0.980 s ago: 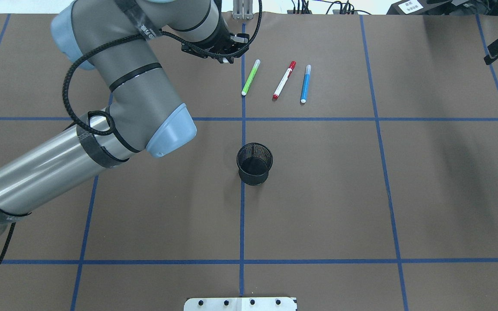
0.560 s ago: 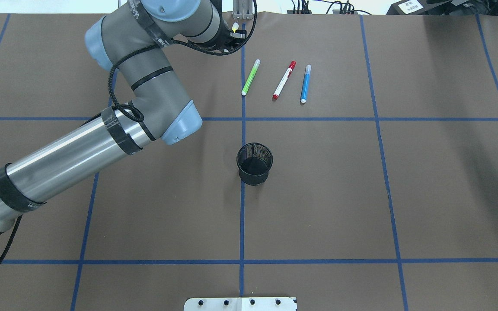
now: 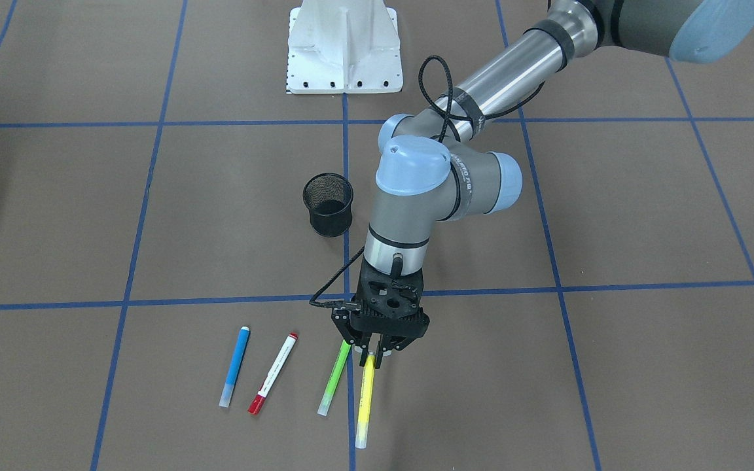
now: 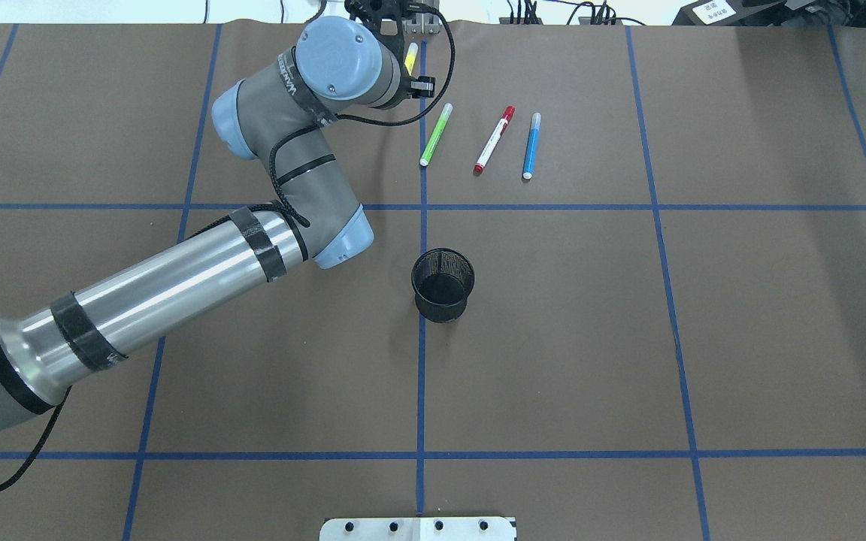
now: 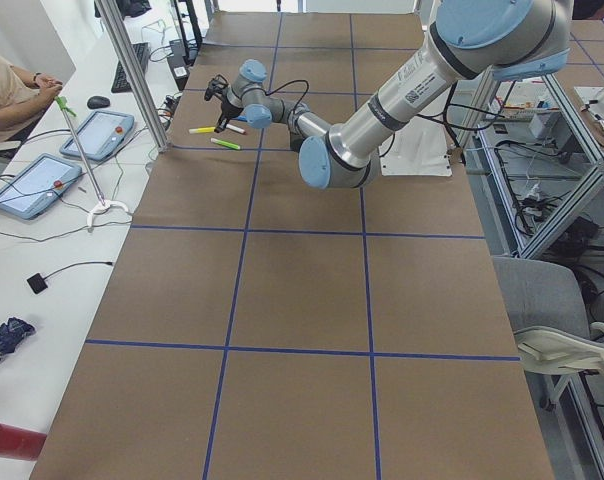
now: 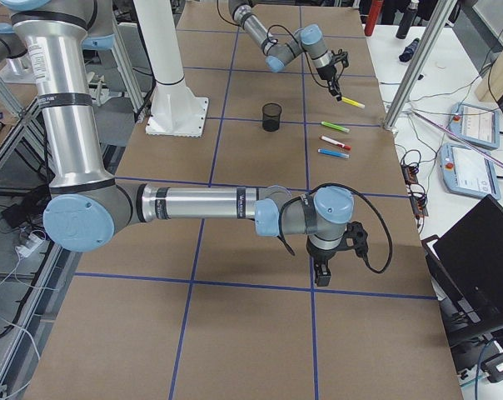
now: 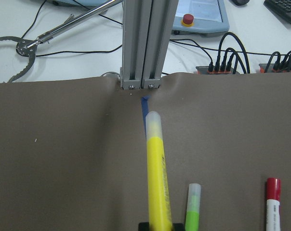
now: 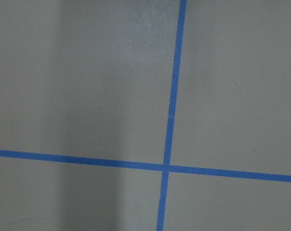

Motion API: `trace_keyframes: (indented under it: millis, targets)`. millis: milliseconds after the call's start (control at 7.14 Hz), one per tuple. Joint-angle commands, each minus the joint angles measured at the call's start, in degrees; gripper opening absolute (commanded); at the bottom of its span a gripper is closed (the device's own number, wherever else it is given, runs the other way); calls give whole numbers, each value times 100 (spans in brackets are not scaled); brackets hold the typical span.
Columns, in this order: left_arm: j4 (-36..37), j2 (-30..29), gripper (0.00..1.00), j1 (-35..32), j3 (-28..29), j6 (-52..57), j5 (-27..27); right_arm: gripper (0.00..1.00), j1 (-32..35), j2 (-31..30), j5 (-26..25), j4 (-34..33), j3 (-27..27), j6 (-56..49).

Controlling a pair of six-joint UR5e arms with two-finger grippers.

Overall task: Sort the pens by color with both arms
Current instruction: 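Place the yellow highlighter beside the green highlighter and open the left gripper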

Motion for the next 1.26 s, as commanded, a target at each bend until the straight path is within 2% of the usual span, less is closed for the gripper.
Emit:
trace_keyframes:
  millis: [0, 280, 420, 560, 700, 840, 980, 1120]
  targets:
    - [-230, 308, 0, 126, 46, 217, 137, 100, 58, -89, 0, 11, -2, -116]
    - [-434, 399, 0, 476, 28, 217, 452, 100, 58, -81, -8, 2, -2, -116]
    - [-434, 398, 8, 513, 2, 208, 453, 100, 58, -98, -17, -7, -2, -116]
    - [-425, 407, 43, 531, -16, 208, 453, 100, 67, -185, -17, 11, -2, -116]
    - [-425, 416, 87, 540, -16, 208, 436, 100, 111, -273, -9, 20, -2, -125]
    - [-425, 416, 99, 531, -77, 208, 418, 100, 137, -326, -8, 28, -2, -125]
    - [-373, 416, 99, 453, -260, 226, 383, 100, 190, -370, -26, 20, -2, -116]
    - [10, 477, 99, 278, -506, 321, -8, 100, 199, -441, -78, 11, -2, -99]
